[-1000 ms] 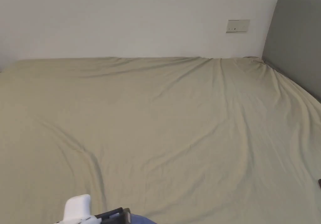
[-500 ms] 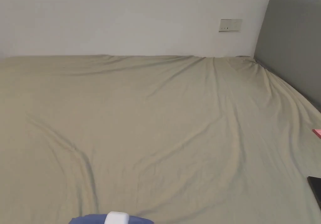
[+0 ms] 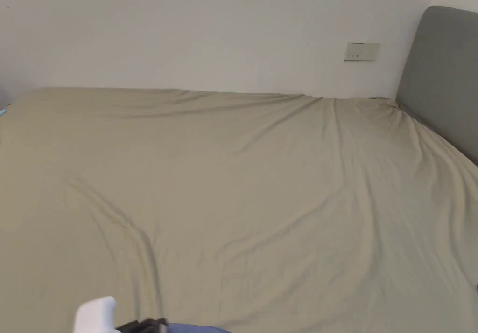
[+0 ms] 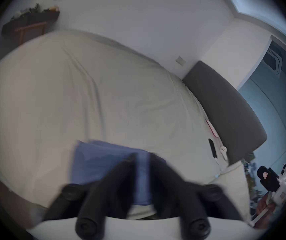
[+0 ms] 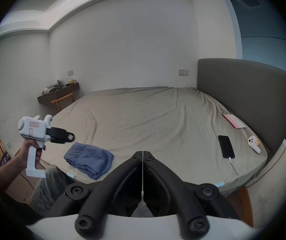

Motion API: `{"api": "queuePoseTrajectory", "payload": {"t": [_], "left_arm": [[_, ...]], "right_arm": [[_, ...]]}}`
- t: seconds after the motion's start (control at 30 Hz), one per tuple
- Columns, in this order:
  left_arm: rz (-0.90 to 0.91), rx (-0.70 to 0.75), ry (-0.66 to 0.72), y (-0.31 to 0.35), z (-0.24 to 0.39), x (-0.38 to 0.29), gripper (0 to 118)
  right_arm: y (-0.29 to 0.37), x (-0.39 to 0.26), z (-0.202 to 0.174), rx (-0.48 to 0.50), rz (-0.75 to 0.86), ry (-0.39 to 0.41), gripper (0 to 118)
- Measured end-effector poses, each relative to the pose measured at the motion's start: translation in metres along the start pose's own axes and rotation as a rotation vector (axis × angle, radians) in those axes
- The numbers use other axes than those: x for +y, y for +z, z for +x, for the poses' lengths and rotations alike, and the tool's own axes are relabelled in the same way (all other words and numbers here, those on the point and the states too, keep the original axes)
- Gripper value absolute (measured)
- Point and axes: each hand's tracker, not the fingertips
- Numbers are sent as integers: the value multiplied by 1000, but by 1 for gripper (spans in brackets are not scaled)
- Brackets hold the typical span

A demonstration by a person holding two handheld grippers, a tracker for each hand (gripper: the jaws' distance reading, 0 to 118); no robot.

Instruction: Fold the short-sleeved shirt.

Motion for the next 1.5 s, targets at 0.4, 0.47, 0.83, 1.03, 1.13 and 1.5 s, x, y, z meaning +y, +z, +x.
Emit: {"api": "queuePoseTrajectory", "payload": {"t": [0.4, 0.47, 0.83, 1.03, 1.13, 1.5], "left_arm": [[176, 82, 328, 118, -131, -19, 0], [158, 89, 388, 115, -140, -22, 0], [-10, 20, 322, 56, -133, 7, 105], [-236, 17, 273, -42, -126, 7, 108], [-406, -4, 288, -94, -131, -9, 109], [-443, -297, 387, -127, -111, -43, 54]], "right_arm": [[-139, 14, -108, 366, -50, 33, 2], [-198, -9, -146, 362, -195, 166, 2], [-290, -95, -151, 434, -381, 0, 1], [-294, -94, -144, 483, -379, 44, 1], [-295, -96, -135, 514, -380, 8, 1], [-293, -107, -115, 546, -352, -117, 1]]}}
